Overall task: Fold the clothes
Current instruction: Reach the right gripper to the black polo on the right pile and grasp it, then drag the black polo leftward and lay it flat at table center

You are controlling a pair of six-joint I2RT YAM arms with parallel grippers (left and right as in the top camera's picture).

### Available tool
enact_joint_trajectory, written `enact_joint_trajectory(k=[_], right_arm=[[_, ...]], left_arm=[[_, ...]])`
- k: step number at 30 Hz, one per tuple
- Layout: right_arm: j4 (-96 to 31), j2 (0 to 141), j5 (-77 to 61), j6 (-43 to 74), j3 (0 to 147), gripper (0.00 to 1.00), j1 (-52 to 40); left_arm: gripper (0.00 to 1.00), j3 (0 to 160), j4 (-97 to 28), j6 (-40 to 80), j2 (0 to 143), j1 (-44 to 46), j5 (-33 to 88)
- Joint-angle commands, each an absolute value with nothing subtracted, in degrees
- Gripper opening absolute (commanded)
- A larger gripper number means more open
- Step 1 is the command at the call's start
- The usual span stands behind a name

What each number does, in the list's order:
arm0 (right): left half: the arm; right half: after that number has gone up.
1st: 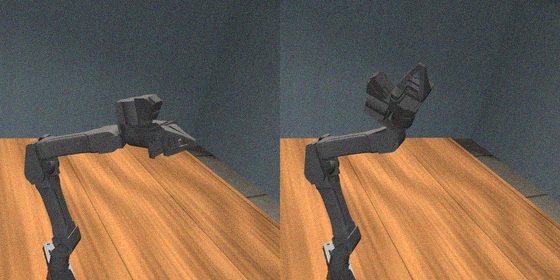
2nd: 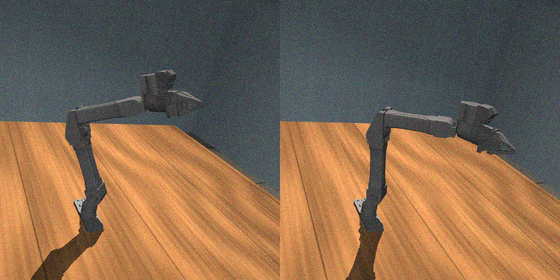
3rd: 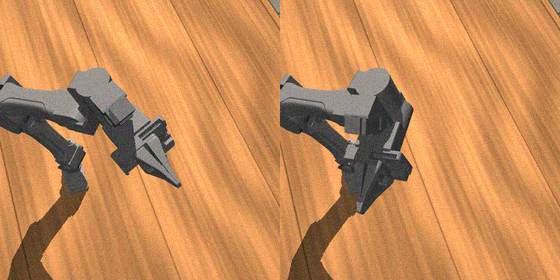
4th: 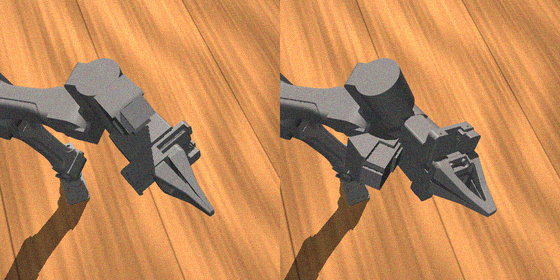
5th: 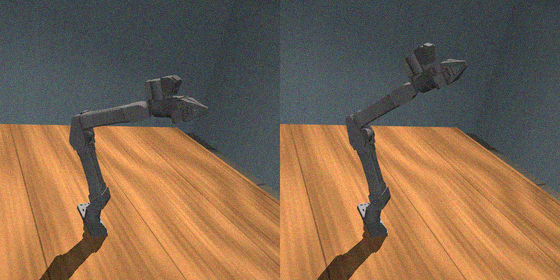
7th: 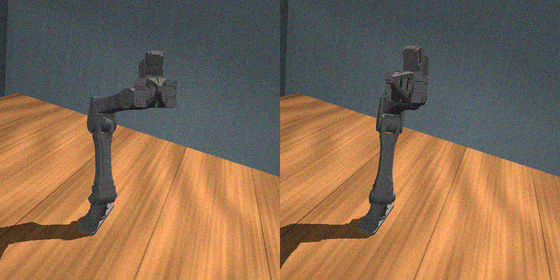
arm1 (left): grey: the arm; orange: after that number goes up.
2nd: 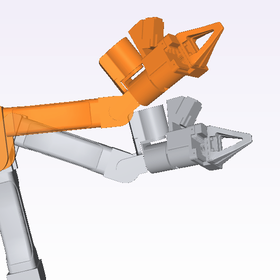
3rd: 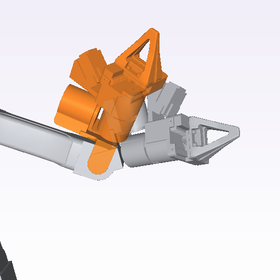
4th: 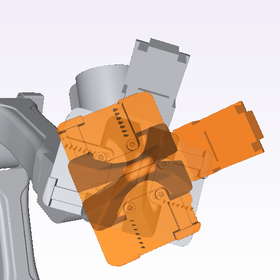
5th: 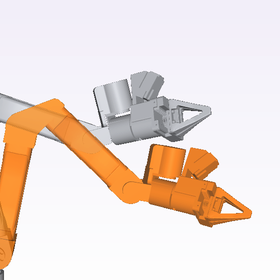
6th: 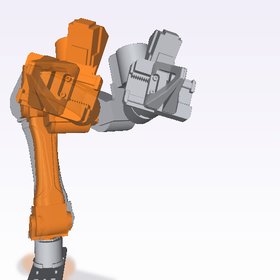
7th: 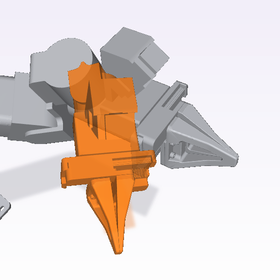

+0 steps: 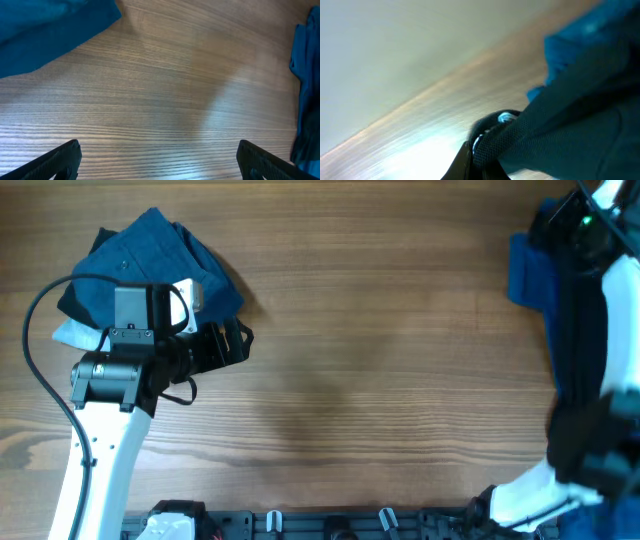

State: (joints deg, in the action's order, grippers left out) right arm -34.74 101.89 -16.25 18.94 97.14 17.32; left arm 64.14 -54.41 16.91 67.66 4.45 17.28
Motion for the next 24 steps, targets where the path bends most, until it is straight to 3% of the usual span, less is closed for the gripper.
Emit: enact_joint_trajectory(k=[1,5,6,8,13,16,18,20,22,24], right_arm=[[-38.61,97.38,-21.47,16.47,97.82,0.04,11.55],[-43.72,97.19,-27.31,15.53,97.82,0.04,2.7],[-45.21,98.0,-27.27,14.76,97.14,0.04,-5.89],[-45.43,98.63,-26.92,14.13,96.49,0.04,-12.05],[-48.12,100.36,-26.61,10.96,96.03,0.11,-27.27],[-50.3,100.36,-19.57,10.07,96.03,0.16,-35.31],[-52.58,100.36,-15.73,9.82,96.03,0.27,-38.87],[-54.54,100.16,-10.39,11.46,96.03,0.54,-40.4],[-55.09,99.31,-3.57,15.92,96.03,0.75,-38.72],[-54.19,98.91,-2.74,18.72,96.03,0.83,-35.09]], left_arm=[[1.0,65.21,-54.28,17.17,67.72,4.73,18.2],[1.0,65.23,-53.98,16.93,67.72,4.71,18.17],[1.0,65.21,-53.41,16.95,67.7,4.71,18.17],[1.0,65.23,-53.39,16.95,67.7,4.71,18.17],[1.0,65.23,-53.39,16.73,67.7,4.71,18.15],[1.0,65.23,-53.43,16.73,67.7,4.71,17.93],[1.0,65.23,-53.41,16.75,67.7,4.71,17.37],[1.0,65.23,-53.43,16.75,67.61,4.71,17.3],[1.0,65.23,-53.43,16.73,67.48,4.71,17.3],[1.0,65.23,-53.45,16.75,67.51,4.73,17.32]])
